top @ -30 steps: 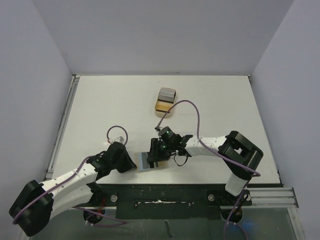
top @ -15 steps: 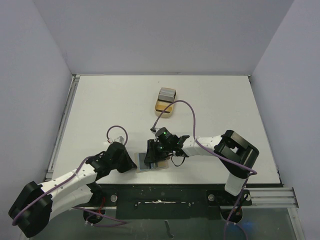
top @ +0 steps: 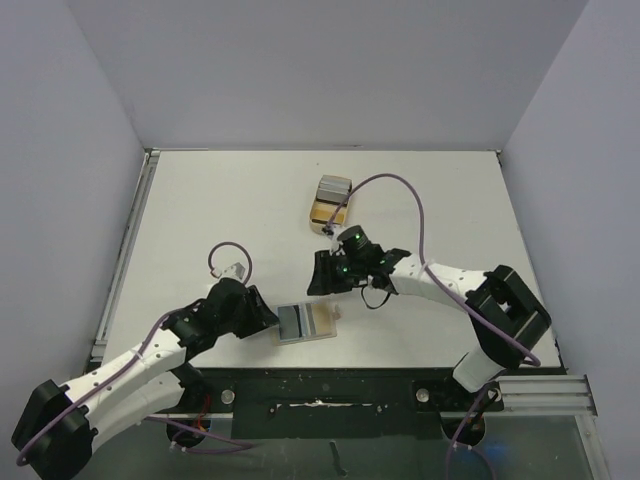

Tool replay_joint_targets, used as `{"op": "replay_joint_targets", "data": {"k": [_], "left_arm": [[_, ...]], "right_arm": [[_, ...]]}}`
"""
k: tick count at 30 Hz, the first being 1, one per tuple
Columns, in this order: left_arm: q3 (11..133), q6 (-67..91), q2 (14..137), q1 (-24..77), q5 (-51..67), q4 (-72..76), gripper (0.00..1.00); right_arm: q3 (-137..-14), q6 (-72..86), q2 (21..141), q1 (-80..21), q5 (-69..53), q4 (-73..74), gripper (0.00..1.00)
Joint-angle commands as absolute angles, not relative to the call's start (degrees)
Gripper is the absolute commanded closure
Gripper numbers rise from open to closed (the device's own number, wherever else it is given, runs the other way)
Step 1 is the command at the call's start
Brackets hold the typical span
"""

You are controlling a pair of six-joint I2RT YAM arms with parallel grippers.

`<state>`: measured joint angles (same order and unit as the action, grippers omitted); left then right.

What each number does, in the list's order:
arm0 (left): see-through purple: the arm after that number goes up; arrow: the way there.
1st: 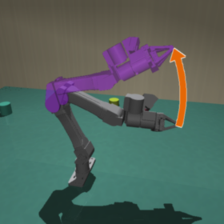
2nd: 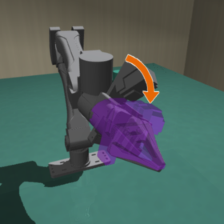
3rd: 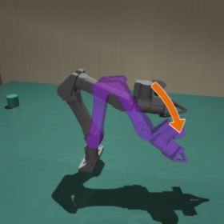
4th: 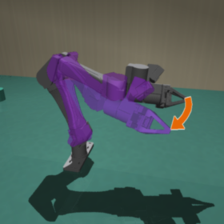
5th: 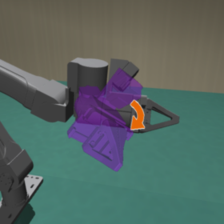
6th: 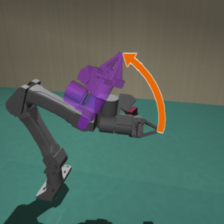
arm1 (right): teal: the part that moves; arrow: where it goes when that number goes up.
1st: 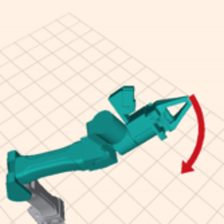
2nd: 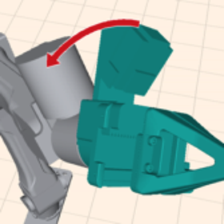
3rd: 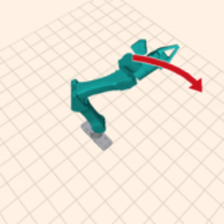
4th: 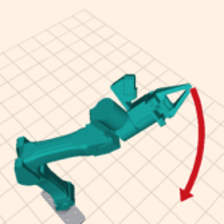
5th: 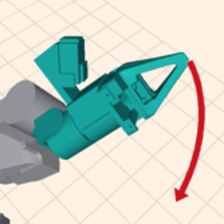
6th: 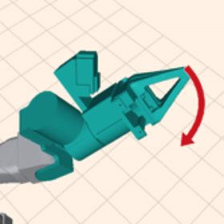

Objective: Put the credit cards into the card holder
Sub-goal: Pick up the credit card from the storage box.

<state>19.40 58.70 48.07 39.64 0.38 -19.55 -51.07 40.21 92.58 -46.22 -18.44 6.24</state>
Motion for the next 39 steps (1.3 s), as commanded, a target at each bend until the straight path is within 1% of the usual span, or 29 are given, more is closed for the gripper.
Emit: {"op": "replay_joint_targets", "data": {"k": [1, 5, 7, 8, 11, 13, 16, 23, 27, 32, 36, 39], "left_arm": [[25.31, 55.75, 46.5, 39.52, -1.61, -21.74, 0.55], [29.48, 53.13, 46.35, 39.47, -2.2, -24.26, 0.48], [31.94, 51.43, 46.41, 39.46, -1.78, -25.3, 0.35], [33.17, 50.67, 46.53, 39.46, -1.8, -26.17, 0.33], [36.3, 48.66, 46.38, 39.51, -2.47, -29.56, 0.32], [37.39, 47.8, 45.56, 39.56, -2.46, -31.01, 0.32], [39.76, 46.68, 44.43, 39.57, -1.93, -32.64, 0.32], [42.42, 44.84, 42.5, 39.46, -3.95, -35.97, 0.32], [42.9, 44.5, 42.45, 39.55, -4.5, -36.79, 0.31], [42.4, 44.42, 42.17, 39.57, -4.44, -36.22, 0.31], [42.3, 44.57, 41.76, 39.55, -4.66, -36.0, 0.31], [42.58, 44.56, 41.98, 39.56, -4.9, -36.51, 0.31]], "right_arm": [[-57.44, 31.59, 88.6, -39.19, -17.05, 11.04, 0.59], [-64.09, 21.61, 91.46, -33.26, -9.95, 14.75, 0.59], [-68.25, 16.26, 93.52, -32.15, -5.08, 15.76, 0.59], [-71.03, 14.3, 94.91, -31.64, -2.24, 16.98, 0.58], [-78.49, 8.97, 100.38, -29.9, 2.9, 18.11, 0.55], [-84.14, 5.65, 104.27, -28.64, 4.26, 19.5, 0.52], [-91.83, 0.85, 109.24, -28.15, 7.14, 19.99, 0.5], [-103.77, -10.18, 118.61, -27.96, 5.26, 19.37, 0.43], [-105.02, -14.88, 121.07, -27.98, 2.55, 17.82, 0.38], [-106.11, -19.07, 123.41, -28.09, 1.5, 17.33, 0.36], [-107.55, -21.12, 125.38, -28.25, 2.9, 16.88, 0.36], [-109.79, -22.52, 127.73, -28.22, 3.84, 18.13, 0.37]]}}
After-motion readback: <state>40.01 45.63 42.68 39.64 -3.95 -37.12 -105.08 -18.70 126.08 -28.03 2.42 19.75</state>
